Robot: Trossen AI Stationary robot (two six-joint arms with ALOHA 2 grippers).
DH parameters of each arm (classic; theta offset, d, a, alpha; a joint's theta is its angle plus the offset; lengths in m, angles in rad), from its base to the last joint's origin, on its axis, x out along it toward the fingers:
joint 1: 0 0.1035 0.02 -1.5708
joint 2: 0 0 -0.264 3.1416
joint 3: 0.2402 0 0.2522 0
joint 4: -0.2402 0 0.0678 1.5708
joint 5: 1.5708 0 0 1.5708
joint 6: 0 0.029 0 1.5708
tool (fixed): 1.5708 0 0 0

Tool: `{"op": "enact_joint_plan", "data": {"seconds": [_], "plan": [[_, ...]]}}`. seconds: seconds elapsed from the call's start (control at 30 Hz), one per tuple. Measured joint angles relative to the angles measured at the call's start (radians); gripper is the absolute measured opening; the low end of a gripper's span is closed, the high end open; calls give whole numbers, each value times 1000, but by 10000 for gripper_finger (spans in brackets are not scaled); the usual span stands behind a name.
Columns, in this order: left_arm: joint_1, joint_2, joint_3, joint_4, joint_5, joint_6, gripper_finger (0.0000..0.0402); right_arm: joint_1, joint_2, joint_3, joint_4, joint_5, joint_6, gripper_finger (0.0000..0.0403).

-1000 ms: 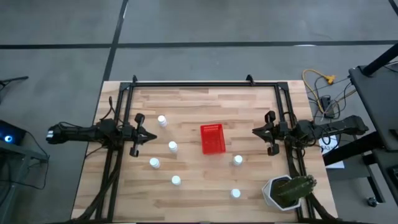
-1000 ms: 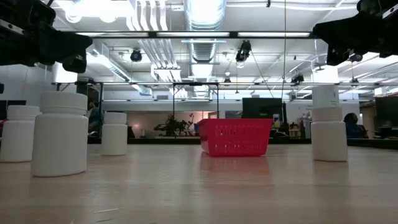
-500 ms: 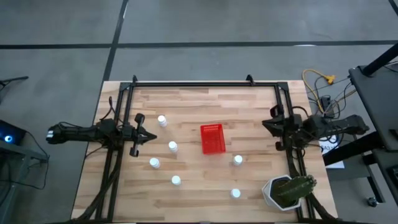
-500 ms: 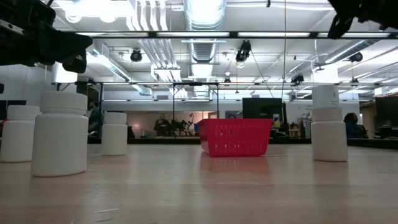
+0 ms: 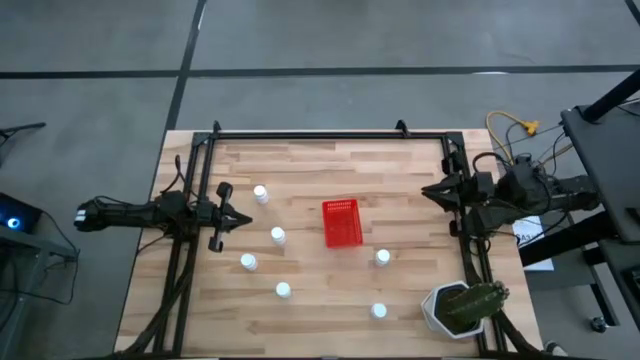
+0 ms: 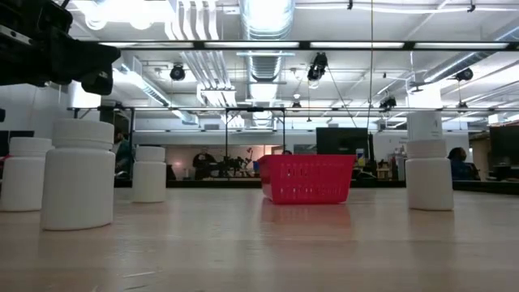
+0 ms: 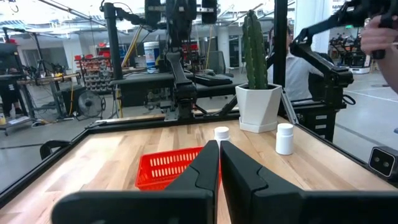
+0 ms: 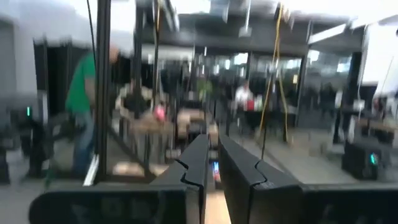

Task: Pick and place pill bottles into a basket
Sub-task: Put the middle right white medicine bottle into the red bin

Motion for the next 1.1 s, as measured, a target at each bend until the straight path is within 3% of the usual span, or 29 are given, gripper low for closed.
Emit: {"op": "enact_joint_plan", "data": {"seconds": [0.2,0.57,0.83,1.1], "plan": [[0,0,0,0,0,0,0,0,125,246,-337,3,-7,28],[0,0,0,-2,0,0,0,0,339,585,-793,3,-2,28],[0,0,0,-1,0,0,0,0,487,706,-1001,3,21,28],[0,0,0,0,0,0,0,0,582,714,-1073,3,20,28]]}}
